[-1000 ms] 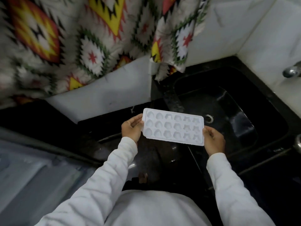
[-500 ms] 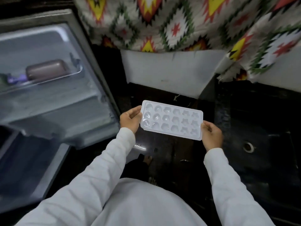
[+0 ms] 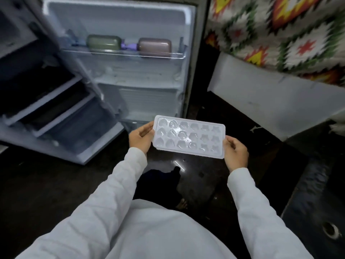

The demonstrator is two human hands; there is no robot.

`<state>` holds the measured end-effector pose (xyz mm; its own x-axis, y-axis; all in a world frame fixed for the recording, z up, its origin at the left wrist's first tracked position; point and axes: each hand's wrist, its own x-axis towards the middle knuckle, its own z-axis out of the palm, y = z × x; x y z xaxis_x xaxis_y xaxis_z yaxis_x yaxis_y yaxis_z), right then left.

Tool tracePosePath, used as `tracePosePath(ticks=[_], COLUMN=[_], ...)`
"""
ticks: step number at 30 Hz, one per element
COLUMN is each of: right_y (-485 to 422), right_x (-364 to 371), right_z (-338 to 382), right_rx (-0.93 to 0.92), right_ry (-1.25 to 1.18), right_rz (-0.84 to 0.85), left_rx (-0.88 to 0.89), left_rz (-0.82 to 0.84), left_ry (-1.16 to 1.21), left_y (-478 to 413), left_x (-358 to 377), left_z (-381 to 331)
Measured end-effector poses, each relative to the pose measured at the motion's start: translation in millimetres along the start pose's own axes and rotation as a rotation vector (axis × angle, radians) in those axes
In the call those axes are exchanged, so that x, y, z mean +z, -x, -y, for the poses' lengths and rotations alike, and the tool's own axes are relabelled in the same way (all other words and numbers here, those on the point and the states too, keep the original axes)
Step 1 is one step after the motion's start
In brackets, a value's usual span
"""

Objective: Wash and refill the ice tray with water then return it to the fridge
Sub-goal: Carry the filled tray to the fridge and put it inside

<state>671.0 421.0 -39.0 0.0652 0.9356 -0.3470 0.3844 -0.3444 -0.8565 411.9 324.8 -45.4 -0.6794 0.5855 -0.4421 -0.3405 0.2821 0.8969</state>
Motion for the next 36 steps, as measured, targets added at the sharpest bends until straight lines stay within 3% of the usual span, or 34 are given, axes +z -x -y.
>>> tracePosePath(ticks=[13, 24, 36], right_y=[29.5, 76.7, 92.2], right_x=[186.7, 364.5, 524.3], right_z=[62.4, 138.0, 245.6], right_rx=[-0.116, -0.183, -0.269], right_ry=[0.088, -0.013, -0.087], right_rz=[0.267, 0.436, 0.634], left_rx=[-0.016, 0.014, 0.069], left_rz=[-0.262, -0.393, -0.593], left_ry=[0.133, 0.232, 0.427], left_y=[-58.7, -119.8, -166.2], left_x=[-173.1, -328.1, -423.5], left_z=[-37.3, -86.6, -155.5])
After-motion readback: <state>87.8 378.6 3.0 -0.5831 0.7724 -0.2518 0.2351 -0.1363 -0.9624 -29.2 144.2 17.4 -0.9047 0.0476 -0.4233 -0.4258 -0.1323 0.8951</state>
